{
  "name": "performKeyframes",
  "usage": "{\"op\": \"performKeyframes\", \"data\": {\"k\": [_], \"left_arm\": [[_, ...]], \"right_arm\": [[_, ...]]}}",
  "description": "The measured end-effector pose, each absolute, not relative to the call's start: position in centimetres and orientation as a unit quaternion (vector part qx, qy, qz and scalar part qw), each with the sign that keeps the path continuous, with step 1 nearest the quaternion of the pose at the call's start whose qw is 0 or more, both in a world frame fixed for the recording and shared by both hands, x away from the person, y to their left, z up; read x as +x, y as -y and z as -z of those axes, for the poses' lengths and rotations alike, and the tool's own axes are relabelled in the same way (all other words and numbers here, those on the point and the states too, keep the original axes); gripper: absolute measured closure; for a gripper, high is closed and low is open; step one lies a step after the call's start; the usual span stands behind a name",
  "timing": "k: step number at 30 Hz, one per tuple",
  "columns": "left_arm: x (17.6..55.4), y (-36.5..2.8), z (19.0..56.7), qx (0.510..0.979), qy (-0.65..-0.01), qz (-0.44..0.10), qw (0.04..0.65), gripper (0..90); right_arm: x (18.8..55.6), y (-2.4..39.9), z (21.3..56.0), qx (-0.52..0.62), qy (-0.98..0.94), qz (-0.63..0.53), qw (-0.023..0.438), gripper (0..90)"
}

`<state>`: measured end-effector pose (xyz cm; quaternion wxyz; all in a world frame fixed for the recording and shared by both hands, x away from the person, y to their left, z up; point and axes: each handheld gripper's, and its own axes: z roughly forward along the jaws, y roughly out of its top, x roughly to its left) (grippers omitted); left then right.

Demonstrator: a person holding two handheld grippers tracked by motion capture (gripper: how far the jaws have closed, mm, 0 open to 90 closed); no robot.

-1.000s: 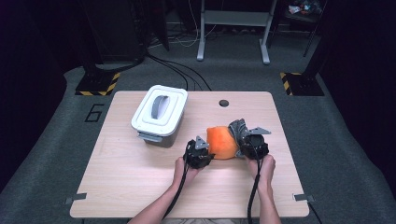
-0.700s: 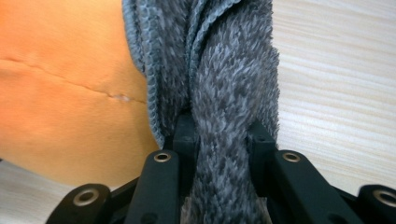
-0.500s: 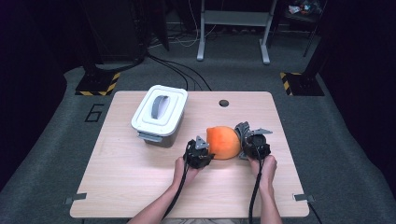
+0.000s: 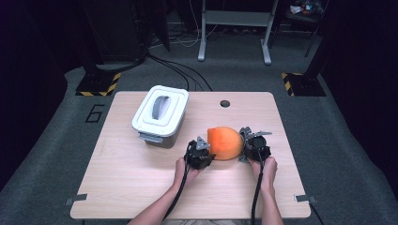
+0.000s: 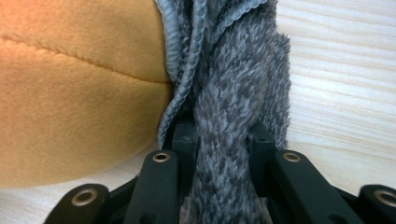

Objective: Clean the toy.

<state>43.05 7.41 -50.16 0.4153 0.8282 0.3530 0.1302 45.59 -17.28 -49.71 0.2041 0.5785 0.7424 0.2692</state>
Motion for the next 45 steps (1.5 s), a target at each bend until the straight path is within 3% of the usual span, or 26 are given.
{"op": "performKeyframes", "data": {"k": [10, 20, 33, 45], "left_arm": [[43.0, -7.5, 50.2, 0.827, -0.355, -0.131, 0.416, 72.5], [43.0, -7.4, 50.2, 0.827, -0.355, -0.133, 0.415, 72.3], [42.9, -7.3, 50.2, 0.826, -0.352, -0.137, 0.418, 72.0], [42.9, -7.3, 50.2, 0.824, -0.353, -0.136, 0.422, 71.8]], "right_arm": [[43.2, 17.7, 45.8, 0.563, -0.724, -0.31, 0.249, 71.7], [40.8, 13.4, 42.1, 0.487, -0.751, -0.352, 0.273, 71.6], [40.9, 8.7, 42.8, 0.444, -0.79, -0.329, 0.264, 71.8], [41.4, 9.5, 43.4, 0.448, -0.787, -0.322, 0.275, 72.0]]}}
